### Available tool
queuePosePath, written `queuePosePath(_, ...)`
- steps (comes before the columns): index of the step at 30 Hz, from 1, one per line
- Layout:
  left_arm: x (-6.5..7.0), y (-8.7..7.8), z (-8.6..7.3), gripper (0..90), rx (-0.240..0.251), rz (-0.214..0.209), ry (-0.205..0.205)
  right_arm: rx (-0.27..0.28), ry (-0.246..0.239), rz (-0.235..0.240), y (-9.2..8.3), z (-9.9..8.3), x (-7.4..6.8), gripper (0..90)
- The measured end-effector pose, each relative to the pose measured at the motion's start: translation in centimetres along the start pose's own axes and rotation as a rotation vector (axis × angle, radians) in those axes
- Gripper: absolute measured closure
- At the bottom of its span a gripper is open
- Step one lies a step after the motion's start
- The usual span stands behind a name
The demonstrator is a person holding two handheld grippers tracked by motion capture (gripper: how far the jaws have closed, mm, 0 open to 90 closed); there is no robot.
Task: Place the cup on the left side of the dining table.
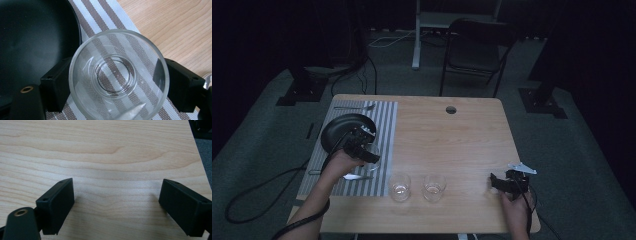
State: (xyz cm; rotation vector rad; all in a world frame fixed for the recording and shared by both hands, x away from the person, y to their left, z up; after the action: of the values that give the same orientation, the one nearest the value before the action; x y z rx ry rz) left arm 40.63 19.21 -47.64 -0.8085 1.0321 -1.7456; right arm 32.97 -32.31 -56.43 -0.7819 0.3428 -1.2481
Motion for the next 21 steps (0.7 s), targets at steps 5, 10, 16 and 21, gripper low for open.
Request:
queuePosePath(5,0.1,0.1,-0.3,13.6,0.022,0.008,-0.010,0.000,0.000,0.000,0.0,0.0,0.0,12.4)
queuePosePath(10,0.2,0.5,-1.0,2.1,0.001,-0.026,-0.027,0.000,0.000,0.000,0.0,0.0,0.0,12.4)
queuePosePath(16,0.2,0.5,-2.0,0.1,0.106,-0.029,-0.053,0.000,0.000,0.000,0.0,0.0,0.0,12.4)
queuePosePath(21,-0.3,0.4,-2.7,0.1,0.127,0.000,-0.065,0.000,0.000,0.000,0.0,0.0,0.0,12.4)
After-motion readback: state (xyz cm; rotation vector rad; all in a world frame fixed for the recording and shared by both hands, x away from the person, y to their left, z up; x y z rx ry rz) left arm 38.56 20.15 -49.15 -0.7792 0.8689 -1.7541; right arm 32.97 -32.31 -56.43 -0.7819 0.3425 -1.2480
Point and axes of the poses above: each handheld gripper's, and its own axes: y roughly forward along the jaws, z roughly out of its top, x roughly to its right, the point moved 2 cm from there along y, roughly forward along the jaws, and after that the axes turned 15 degrees about -y, right-handed, at the moved point
